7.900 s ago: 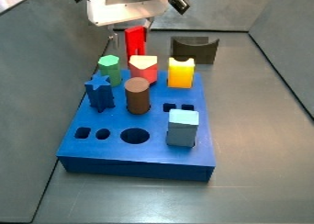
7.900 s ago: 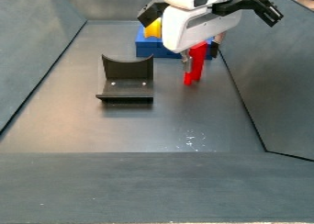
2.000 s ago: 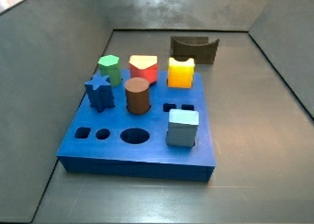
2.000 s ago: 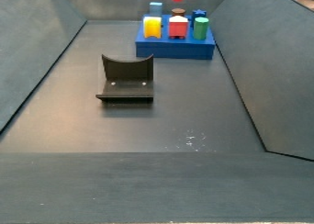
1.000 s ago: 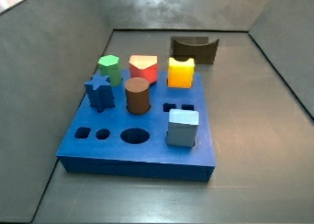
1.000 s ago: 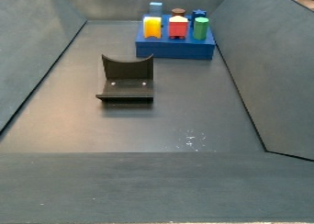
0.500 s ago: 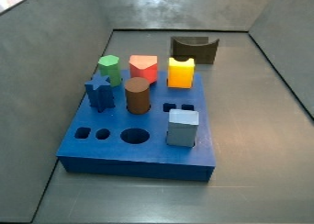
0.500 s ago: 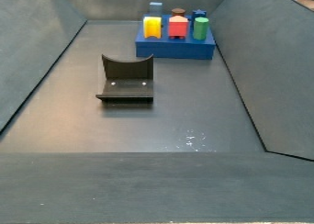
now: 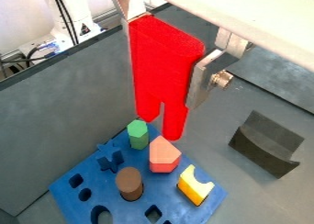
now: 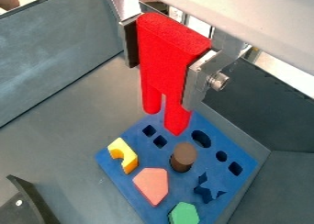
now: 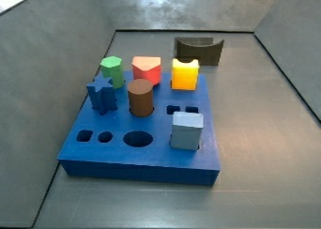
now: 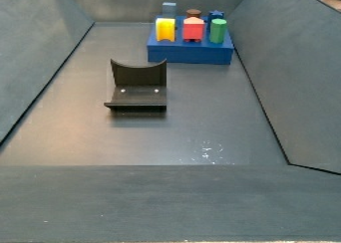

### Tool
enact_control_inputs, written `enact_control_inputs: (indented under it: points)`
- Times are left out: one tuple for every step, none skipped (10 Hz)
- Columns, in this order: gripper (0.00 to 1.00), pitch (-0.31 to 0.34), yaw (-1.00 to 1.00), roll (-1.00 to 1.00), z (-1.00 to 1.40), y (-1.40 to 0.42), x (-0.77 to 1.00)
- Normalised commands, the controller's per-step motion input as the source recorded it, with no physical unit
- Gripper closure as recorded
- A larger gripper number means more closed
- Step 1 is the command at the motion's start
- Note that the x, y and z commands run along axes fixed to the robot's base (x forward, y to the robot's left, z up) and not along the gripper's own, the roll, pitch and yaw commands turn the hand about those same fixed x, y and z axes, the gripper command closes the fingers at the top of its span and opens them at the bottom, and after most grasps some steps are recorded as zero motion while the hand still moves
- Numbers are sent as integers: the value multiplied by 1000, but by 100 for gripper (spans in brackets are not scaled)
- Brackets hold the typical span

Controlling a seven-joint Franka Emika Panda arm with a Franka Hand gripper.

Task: Pick up the square-circle object. Move up. Move to above the board. Insert the square-circle object.
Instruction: Insert the square-circle object.

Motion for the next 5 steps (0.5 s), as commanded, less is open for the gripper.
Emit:
enact_control_inputs:
  points:
    - [100, 3, -89, 51, -286, -194, 46]
    - [100, 0, -57, 1, -411, -217, 51]
    - [100, 0, -26, 0, -566, -229, 57]
    - [100, 0, -6, 0, -626, -251, 51]
    - [100, -23, 0, 66, -643, -346, 0]
